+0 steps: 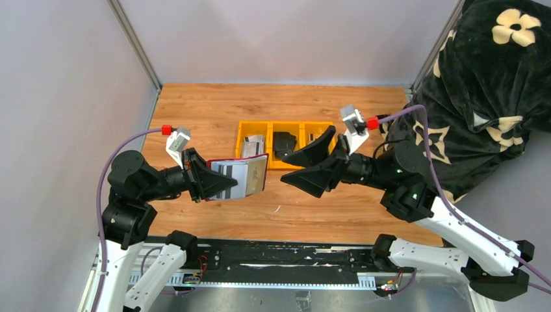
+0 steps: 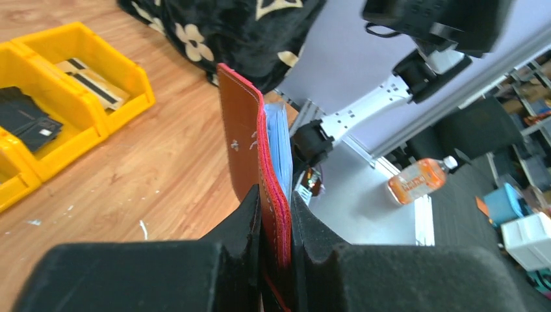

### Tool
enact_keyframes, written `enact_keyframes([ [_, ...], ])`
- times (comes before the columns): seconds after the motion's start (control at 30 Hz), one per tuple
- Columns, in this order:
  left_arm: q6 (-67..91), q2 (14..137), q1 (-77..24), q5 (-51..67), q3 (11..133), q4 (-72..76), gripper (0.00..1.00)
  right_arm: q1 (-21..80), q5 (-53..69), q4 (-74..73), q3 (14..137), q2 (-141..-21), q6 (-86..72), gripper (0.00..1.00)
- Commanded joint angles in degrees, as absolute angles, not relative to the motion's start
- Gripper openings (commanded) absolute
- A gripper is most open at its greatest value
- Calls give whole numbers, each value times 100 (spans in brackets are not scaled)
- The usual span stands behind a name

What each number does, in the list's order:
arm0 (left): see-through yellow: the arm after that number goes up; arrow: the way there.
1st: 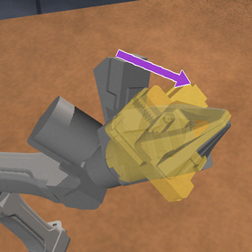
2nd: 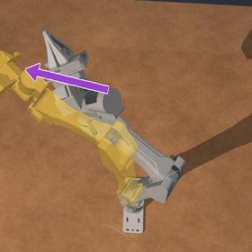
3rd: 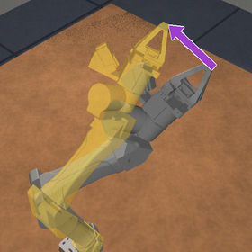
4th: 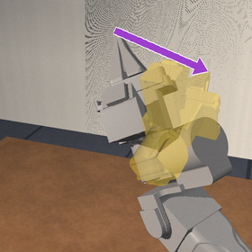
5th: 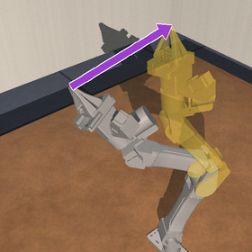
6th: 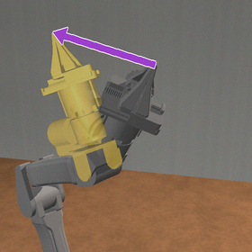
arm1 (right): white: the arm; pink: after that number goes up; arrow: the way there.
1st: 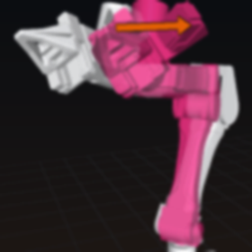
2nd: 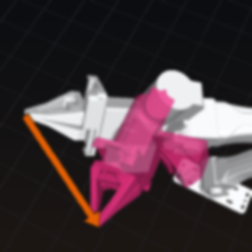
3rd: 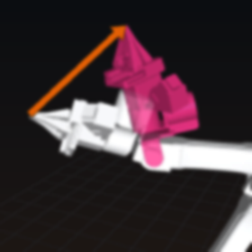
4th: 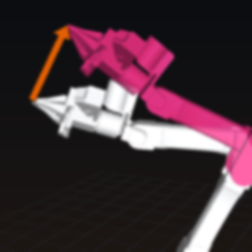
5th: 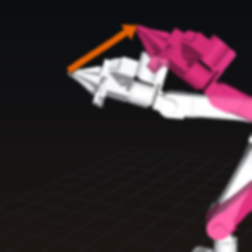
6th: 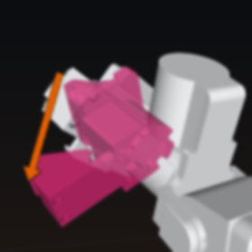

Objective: Take the credit cards out of the card holder
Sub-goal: Remove the credit card from the card holder.

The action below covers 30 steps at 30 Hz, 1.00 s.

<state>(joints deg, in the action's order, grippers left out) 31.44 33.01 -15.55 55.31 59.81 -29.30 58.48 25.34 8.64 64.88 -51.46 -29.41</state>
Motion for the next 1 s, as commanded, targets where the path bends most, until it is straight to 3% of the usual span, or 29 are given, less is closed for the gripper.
enact_keyframes([
  [0.0,2919,3274,-1580,4999,6092,-2857,0,5810,2758,1451,6177,-5250,-3411,60],
  [0.23,3128,3246,-1582,5334,6124,-2675,0,5818,3677,2991,5838,-6215,-4485,57],
  [0.6,3450,3182,-1582,5871,6095,-2360,0,5889,3812,3963,5571,-6571,-4999,57],
  [0.97,3819,3182,-1581,6030,5986,-1984,5,5959,3764,5914,5392,-7344,-6019,41],
])
